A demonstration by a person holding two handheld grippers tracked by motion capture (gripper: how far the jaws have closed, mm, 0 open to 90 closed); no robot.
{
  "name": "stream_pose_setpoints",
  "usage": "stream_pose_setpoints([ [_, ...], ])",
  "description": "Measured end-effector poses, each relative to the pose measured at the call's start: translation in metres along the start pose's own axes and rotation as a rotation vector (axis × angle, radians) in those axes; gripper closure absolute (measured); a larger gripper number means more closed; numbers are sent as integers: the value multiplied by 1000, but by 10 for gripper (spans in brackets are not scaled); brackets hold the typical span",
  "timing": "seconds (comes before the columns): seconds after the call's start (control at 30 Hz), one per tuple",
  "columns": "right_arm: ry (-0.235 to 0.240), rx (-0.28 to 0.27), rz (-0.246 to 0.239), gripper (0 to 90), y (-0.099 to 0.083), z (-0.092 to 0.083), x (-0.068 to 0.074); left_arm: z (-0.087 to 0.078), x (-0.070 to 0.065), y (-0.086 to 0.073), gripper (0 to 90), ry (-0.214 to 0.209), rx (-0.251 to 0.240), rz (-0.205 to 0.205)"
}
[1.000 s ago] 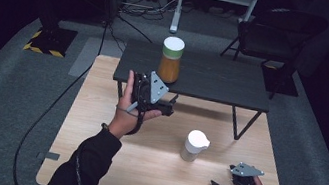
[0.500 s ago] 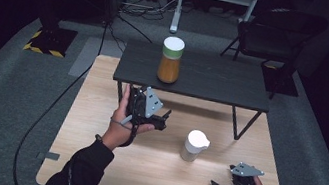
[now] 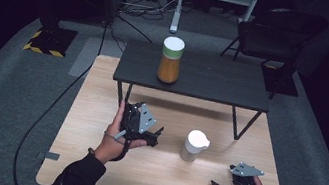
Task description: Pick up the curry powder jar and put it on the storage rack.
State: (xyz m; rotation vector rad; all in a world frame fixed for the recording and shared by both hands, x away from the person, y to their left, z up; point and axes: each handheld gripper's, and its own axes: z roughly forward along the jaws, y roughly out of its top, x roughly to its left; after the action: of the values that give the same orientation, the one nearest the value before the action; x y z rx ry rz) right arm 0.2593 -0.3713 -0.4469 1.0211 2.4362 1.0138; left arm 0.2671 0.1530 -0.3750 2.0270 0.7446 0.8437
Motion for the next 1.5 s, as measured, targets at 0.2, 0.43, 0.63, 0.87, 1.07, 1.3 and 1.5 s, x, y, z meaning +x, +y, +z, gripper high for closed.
stream_pose_setpoints([
  [0.2, 0, 0, 0, 0, 0, 0, 0, 1, -5, -7, 6, -15, 37, 20],
  [0.43, 0, 0, 0, 0, 0, 0, 0, 3, -10, -16, 6, -39, 88, 43],
  [0.63, 0, 0, 0, 0, 0, 0, 0, 5, -12, -23, 7, -54, 122, 49],
  [0.87, 0, 0, 0, 0, 0, 0, 0, 8, -13, -33, 7, -71, 155, 39],
  [1.07, 0, 0, 0, 0, 0, 0, 0, 9, -13, -42, 8, -89, 189, 30],
  [1.3, 0, 0, 0, 0, 0, 0, 0, 8, -11, -53, 10, -98, 230, 13],
  [1.5, 0, 0, 0, 0, 0, 0, 0, 6, -3, -61, 10, -112, 238, -16],
])
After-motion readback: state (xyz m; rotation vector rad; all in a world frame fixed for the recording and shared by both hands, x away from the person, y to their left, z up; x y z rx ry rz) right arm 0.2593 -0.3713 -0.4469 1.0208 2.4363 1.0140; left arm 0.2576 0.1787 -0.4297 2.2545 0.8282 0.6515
